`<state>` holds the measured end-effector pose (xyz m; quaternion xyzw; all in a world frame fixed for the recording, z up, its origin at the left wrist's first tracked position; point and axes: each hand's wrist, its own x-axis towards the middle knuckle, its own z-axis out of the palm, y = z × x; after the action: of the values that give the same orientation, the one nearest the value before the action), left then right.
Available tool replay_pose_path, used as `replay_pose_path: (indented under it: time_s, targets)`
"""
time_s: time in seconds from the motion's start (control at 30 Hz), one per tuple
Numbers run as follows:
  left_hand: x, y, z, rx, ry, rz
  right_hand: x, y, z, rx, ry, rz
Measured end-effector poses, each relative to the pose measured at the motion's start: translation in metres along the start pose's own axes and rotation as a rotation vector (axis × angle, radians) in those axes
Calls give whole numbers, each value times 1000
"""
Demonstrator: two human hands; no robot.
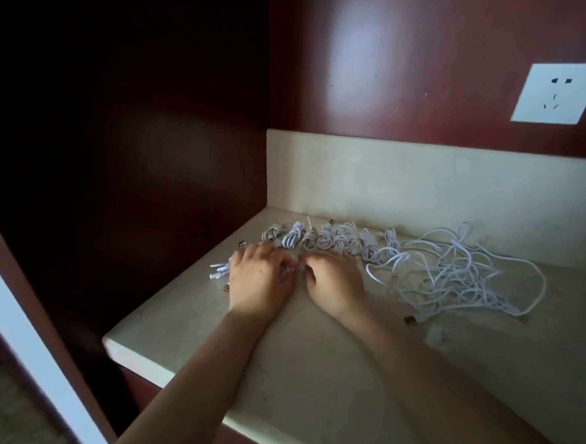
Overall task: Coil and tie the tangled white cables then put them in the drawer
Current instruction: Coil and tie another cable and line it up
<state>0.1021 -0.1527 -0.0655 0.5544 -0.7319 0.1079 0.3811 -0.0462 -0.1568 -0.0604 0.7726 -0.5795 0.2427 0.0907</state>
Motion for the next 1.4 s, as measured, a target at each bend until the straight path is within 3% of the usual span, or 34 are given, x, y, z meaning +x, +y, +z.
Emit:
replay_pose_path:
  time_s: [0.1, 0.27, 0.4, 0.5, 0.6, 0.73, 0.87, 1.17, 1.4]
  targets:
    - [-1, 1, 0, 12, 27, 38, -11, 9, -13, 7, -34, -80]
    - [-4, 14, -5, -65, 67, 188, -38, 29, -52, 193, 162, -174]
    - [-11, 49, -10, -251, 55, 339, -59, 52, -73, 137, 235, -217]
    - [-15, 82, -7, -403, -112, 435, -79, 80, -83, 107, 243, -111]
    - [-16, 110, 5, -372, -298, 504, -99, 106, -91, 68, 157, 30]
    - [-16, 137, 26, -269, -399, 508, -117, 125, -102, 32, 10, 49]
    - [-6, 150, 40, -242, -444, 473, -121, 132, -105, -11, -33, 92]
    - [5, 196, 72, -443, -534, 484, -142, 180, -109, 178, 17, 419]
    - [6, 196, 83, -650, -493, 246, -145, 185, -107, 384, 125, 362]
